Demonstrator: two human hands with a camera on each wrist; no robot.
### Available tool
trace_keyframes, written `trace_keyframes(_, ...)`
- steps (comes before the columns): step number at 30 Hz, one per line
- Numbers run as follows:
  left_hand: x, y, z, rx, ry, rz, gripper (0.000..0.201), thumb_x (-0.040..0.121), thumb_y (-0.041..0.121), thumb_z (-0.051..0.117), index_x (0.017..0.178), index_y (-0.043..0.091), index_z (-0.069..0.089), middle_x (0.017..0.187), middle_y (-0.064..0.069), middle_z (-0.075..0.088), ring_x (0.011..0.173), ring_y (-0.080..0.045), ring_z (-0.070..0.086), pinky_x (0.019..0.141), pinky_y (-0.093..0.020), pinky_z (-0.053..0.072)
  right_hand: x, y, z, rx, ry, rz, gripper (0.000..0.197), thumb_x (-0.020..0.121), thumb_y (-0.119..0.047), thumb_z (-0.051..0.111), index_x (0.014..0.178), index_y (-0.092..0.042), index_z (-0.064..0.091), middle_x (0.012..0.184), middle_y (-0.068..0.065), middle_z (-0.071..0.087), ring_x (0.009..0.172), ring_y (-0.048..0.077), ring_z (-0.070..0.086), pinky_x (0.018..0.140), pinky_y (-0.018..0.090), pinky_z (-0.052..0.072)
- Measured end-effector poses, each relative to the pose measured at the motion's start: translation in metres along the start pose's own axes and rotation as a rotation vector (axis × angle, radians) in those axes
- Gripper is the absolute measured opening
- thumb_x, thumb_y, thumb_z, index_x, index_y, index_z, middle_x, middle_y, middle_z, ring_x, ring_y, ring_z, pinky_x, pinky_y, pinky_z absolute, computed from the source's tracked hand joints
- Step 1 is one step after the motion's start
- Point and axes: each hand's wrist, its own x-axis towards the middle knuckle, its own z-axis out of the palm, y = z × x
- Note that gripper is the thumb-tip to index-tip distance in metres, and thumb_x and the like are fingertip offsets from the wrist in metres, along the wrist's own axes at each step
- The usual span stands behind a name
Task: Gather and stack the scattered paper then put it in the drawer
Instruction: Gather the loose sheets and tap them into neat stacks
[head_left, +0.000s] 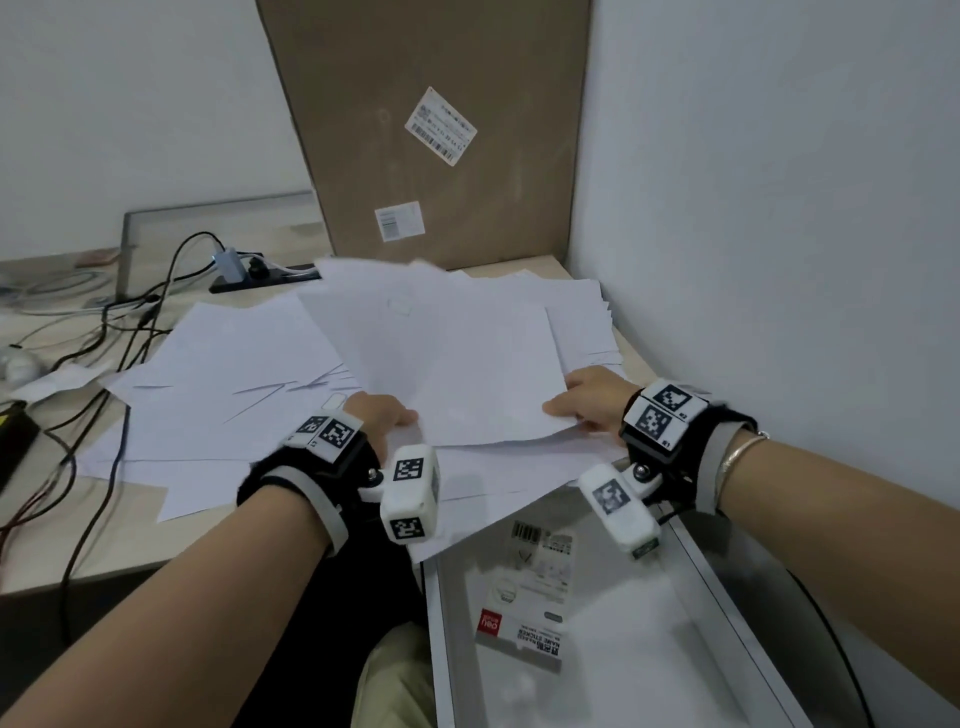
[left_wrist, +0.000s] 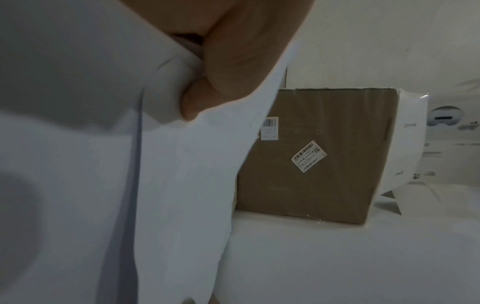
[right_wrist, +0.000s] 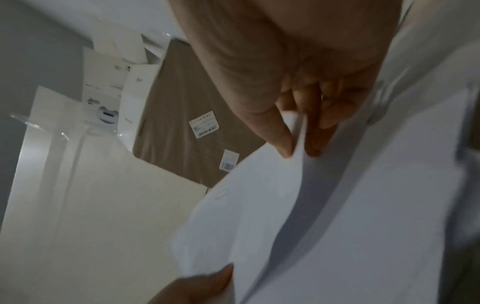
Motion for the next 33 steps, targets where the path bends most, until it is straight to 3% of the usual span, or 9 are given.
trace_keyframes(2,0.011,-0.002,-0.008,-0.087,0.069,0.057,0.051,0.080,0.010,0.073,0.125,-0.006,0.054,0.125,-0.022,0.060,0.113,-0.037,0.058,0.099,-0.047,0.047,0.009,-0.003,-0.013,0.044,0.072,-0.025,0.029,0.082,-0.012,0.072,0.108,-0.009,0.059,0.080,0.005,0.057,0.065,0.016,0.052,0.060,0.025,0.043)
trace_keyframes(7,0.017,0.011,-0.026,-0.333,-0.018,0.229,0.039,0.081,0.002,0.070,0.119,0.000,0.059,0.111,-0.021,0.065,0.101,-0.036,0.062,0.095,-0.052,0.048,0.024,-0.031,-0.040,0.165,0.075,-0.053,0.083,0.073,-0.040,0.079,0.141,-0.016,0.037,0.137,0.003,0.046,0.123,0.024,0.048,0.098,0.037,0.041)
trace_keyframes(11,0.013,0.043,-0.043,-0.430,-0.112,0.384,0.026,0.085,-0.003,0.064,0.110,0.003,0.060,0.095,-0.012,0.065,0.091,-0.032,0.062,0.085,-0.044,0.050,0.027,-0.077,-0.054,0.466,0.007,-0.186,0.017,0.085,-0.017,0.070,0.088,-0.018,0.053,0.097,-0.003,0.064,0.087,0.013,0.059,0.090,0.031,0.043)
trace_keyframes(13,0.012,0.064,-0.051,-0.470,-0.120,0.453,0.022,0.086,-0.002,0.064,0.106,0.006,0.062,0.099,-0.012,0.067,0.090,-0.030,0.064,0.084,-0.042,0.051,0.027,-0.105,-0.062,0.563,0.046,-0.276,0.022,0.085,-0.003,0.066,0.080,-0.019,0.053,0.084,-0.002,0.066,0.080,0.014,0.062,0.081,0.027,0.048)
trace_keyframes(16,0.015,0.089,-0.061,-0.511,-0.124,0.526,0.022,0.084,-0.002,0.066,0.104,0.006,0.064,0.104,-0.014,0.068,0.090,-0.030,0.066,0.080,-0.039,0.055,0.028,-0.135,-0.069,0.672,0.068,-0.406,0.015,0.084,0.004,0.064,0.087,-0.011,0.062,0.082,0.004,0.072,0.076,0.019,0.069,0.070,0.031,0.056)
trace_keyframes(19,0.017,0.098,-0.062,-0.542,-0.170,0.529,0.022,0.079,-0.002,0.070,0.100,0.003,0.065,0.099,-0.016,0.070,0.084,-0.030,0.068,0.066,-0.032,0.058,0.026,-0.142,-0.061,0.780,0.007,-0.399,0.025,0.083,0.004,0.064,0.108,0.001,0.064,0.103,0.017,0.070,0.095,0.033,0.067,0.083,0.044,0.055)
trace_keyframes(24,0.016,0.087,-0.058,-0.643,-0.346,0.433,0.032,0.083,0.011,0.067,0.114,0.007,0.065,0.105,-0.013,0.072,0.094,-0.030,0.070,0.080,-0.042,0.057,0.032,-0.124,-0.038,0.781,-0.081,-0.296,0.043,0.082,-0.002,0.068,0.124,0.007,0.058,0.119,0.023,0.063,0.110,0.039,0.061,0.092,0.052,0.050)
trace_keyframes(29,0.024,0.090,-0.053,-0.639,-0.208,0.436,0.043,0.077,0.010,0.076,0.118,0.002,0.064,0.112,-0.017,0.070,0.098,-0.033,0.069,0.083,-0.042,0.056,0.039,-0.123,-0.027,0.764,-0.084,-0.328,0.022,0.084,0.002,0.064,0.105,-0.005,0.064,0.103,0.016,0.067,0.095,0.034,0.065,0.089,0.050,0.052)
trace_keyframes(33,0.027,0.104,-0.054,-0.675,-0.107,0.510,0.037,0.079,0.001,0.072,0.115,0.002,0.062,0.104,-0.011,0.070,0.090,-0.027,0.068,0.080,-0.038,0.056,0.039,-0.134,-0.033,0.736,-0.022,-0.454,0.049,0.068,-0.012,0.082,0.113,-0.001,0.064,0.116,0.020,0.066,0.106,0.035,0.064,0.093,0.047,0.051)
